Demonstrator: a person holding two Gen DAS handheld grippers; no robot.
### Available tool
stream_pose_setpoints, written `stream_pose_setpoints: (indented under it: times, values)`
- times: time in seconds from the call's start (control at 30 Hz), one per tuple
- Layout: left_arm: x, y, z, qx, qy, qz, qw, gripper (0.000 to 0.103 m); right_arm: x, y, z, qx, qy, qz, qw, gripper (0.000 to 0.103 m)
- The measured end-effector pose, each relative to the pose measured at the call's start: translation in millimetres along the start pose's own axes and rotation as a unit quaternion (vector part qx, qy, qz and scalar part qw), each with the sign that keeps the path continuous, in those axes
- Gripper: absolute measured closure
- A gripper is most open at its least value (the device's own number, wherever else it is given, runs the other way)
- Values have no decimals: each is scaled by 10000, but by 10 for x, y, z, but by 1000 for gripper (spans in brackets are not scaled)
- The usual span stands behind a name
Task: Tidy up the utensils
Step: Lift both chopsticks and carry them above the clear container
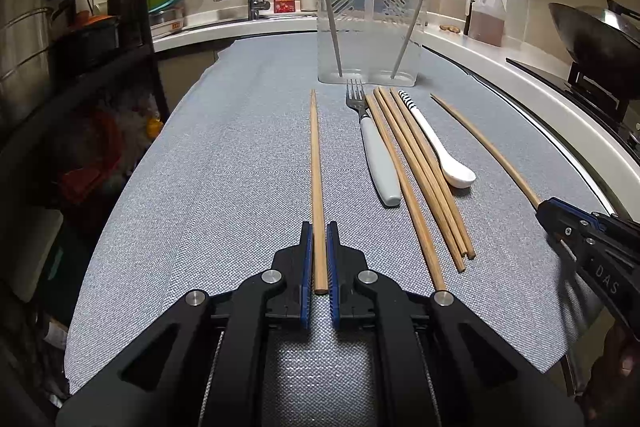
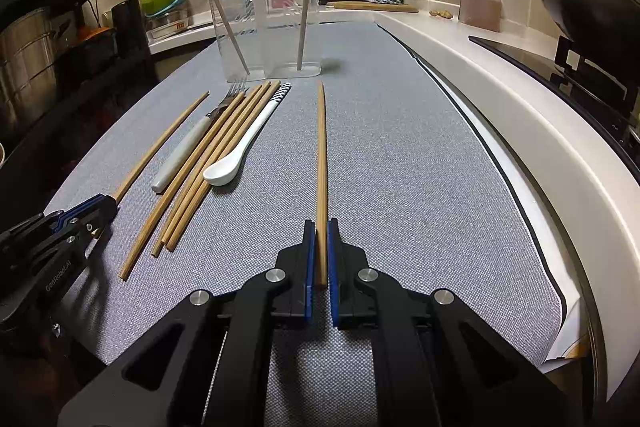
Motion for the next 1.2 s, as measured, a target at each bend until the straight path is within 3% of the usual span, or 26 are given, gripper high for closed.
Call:
stream_pose_setpoints:
  times: [0.4,1.2]
  values:
    - [-32,-38,87,-82,72,-14,9999,96,-61,-68,136,-72,16,-42,10000,97]
    - [-79,-232,469,-817,115,-186,9964,96,-106,-557,724,-827,7,-59,9966,97]
Point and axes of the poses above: each gripper's, at about its wrist camera, not at the fingertips, and z roughly against the way its jaws point, x to its left, y to its underside, the point moved 4 cm from there along -z, roughly the way its jaws point, and after that the axes turned 6 degrees about y, right-handed, at the moved point
